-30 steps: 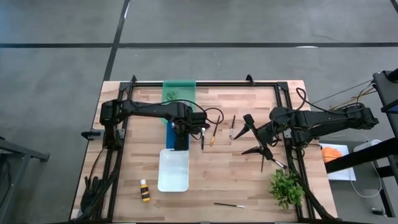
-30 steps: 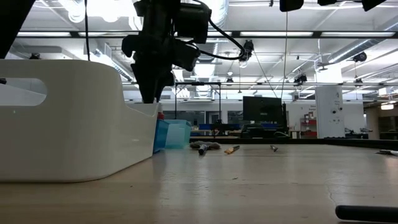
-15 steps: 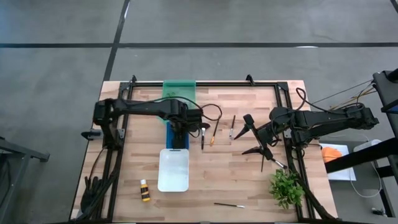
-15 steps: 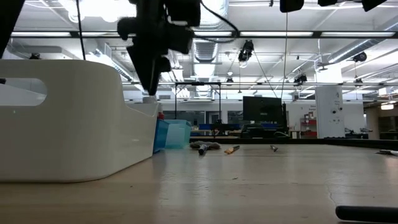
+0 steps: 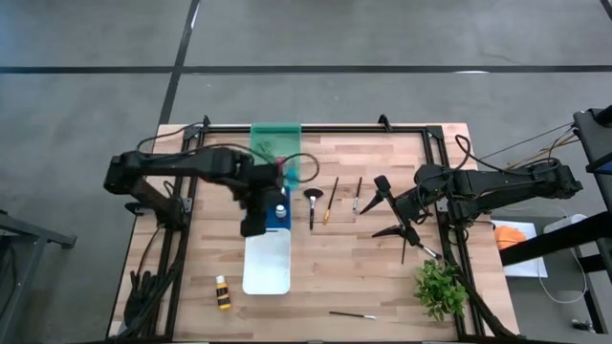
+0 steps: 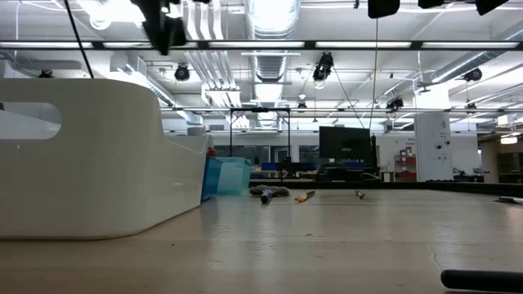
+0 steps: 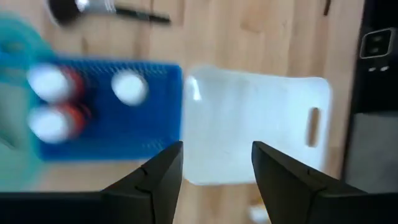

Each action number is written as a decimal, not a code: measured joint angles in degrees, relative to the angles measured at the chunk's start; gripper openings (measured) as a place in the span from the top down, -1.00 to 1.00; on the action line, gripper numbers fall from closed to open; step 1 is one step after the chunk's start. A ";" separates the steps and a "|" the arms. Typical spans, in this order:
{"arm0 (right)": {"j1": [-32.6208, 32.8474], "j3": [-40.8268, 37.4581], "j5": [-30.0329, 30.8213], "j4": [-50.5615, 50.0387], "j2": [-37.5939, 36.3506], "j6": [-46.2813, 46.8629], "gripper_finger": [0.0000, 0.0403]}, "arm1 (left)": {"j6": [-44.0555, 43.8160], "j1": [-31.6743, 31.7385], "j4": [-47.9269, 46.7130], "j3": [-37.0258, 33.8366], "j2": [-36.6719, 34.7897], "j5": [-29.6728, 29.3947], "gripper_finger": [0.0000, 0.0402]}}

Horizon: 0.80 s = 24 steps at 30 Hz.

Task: Pick & Place Paint Supplies
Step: Put the yellow paint bottle into the blue bin

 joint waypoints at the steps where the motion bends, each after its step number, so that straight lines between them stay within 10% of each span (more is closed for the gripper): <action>1: 0.02 0.00 0.00 0.00 0.00 0.00 -0.52 | -3.72 -0.91 -0.91 -0.58 -0.54 0.00 0.00; 13: 0.04 -0.17 -0.04 -0.02 -0.02 1.78 -0.52 | -40.73 -12.70 -9.95 -14.68 -2.27 7.39 0.00; 24: 0.04 -0.80 -0.47 -0.31 -0.02 2.53 -0.52 | -68.38 -24.20 2.81 -28.55 -2.45 14.34 0.00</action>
